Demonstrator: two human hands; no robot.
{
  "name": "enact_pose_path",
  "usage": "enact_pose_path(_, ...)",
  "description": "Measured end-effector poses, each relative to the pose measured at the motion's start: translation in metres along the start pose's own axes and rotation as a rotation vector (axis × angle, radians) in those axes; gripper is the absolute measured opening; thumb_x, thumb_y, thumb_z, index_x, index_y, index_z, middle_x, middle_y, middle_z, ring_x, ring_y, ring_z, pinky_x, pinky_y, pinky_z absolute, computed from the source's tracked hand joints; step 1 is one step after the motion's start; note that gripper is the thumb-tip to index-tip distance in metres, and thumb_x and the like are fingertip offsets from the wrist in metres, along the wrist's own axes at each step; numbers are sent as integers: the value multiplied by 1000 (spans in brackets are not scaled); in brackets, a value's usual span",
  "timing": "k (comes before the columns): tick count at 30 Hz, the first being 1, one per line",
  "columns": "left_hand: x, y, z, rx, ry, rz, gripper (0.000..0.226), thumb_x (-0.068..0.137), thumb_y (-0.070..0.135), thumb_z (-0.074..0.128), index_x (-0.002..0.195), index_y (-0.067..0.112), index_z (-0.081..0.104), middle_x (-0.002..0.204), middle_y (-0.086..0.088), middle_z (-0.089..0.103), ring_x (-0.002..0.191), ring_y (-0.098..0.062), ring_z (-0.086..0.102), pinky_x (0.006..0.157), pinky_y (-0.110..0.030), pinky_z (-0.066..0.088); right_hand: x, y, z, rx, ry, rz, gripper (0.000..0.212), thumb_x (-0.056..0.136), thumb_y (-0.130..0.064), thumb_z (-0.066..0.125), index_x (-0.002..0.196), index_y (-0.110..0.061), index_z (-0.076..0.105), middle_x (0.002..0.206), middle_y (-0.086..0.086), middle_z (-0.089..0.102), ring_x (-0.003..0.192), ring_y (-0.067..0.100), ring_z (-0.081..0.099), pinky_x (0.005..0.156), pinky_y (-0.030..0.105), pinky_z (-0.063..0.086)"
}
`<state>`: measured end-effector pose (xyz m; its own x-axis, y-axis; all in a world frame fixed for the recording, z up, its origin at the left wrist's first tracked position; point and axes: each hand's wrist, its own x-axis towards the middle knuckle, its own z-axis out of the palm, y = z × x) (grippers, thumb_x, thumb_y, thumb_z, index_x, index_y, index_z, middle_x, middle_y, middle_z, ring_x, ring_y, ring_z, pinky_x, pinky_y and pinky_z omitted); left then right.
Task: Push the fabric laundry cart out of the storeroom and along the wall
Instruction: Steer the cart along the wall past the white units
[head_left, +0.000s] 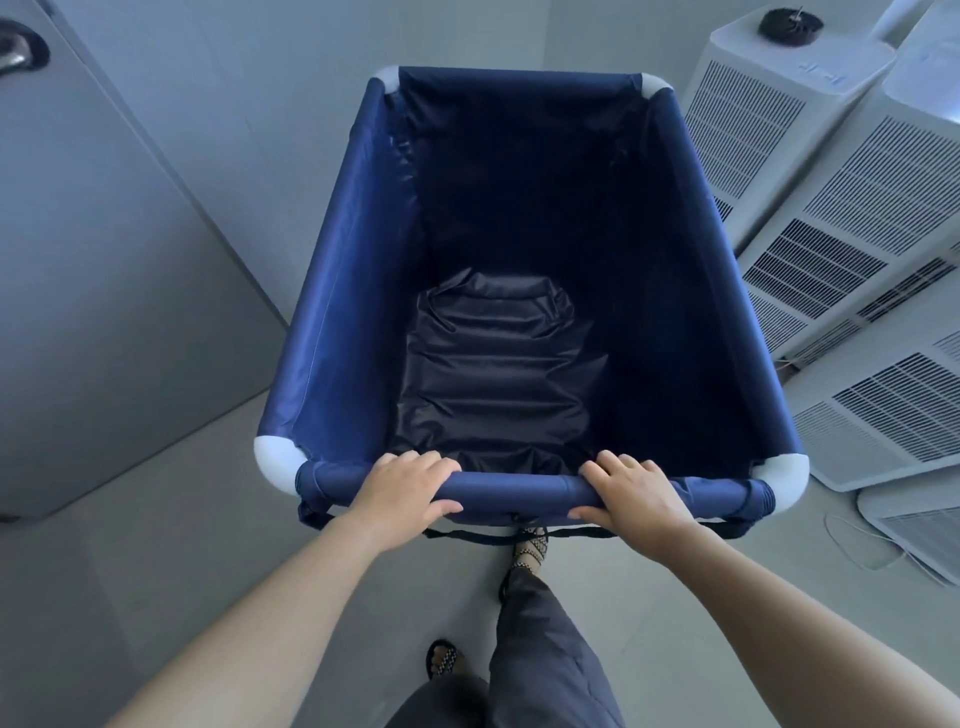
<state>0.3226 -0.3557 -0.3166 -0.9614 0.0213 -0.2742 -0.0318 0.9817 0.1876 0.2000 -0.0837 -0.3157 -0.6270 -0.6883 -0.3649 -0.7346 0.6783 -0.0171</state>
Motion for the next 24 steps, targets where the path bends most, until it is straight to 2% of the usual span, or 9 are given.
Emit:
enact_pose_path(6,42,-17,-22,19,-67,11,39,91,53,44,120,28,45,112,8,57,99,-19,52,85,-33,39,39,19,-22,29,-50,-32,56,88,-64,38,121,-20,43,115,1,51,105,22,51,84,35,42)
enact_pose_path(19,145,-56,-57,51,68,-54,38,89,51,49,121,29,49,109,9,57,96,-17,53,83,-31,37,144,67,-53,68,46,-17,52,87,-64,38,113,-20,47,108,-1,54,97,21,52,79,32,38)
enact_pose_path(24,178,-66,-68,41,90,-117,41,90,50,51,124,27,49,113,8,56,101,-18,53,93,-31,35,179,85,-65,70,84,-27,52,88,-64,36,112,-19,47,106,0,52,95,22,53,77,32,37)
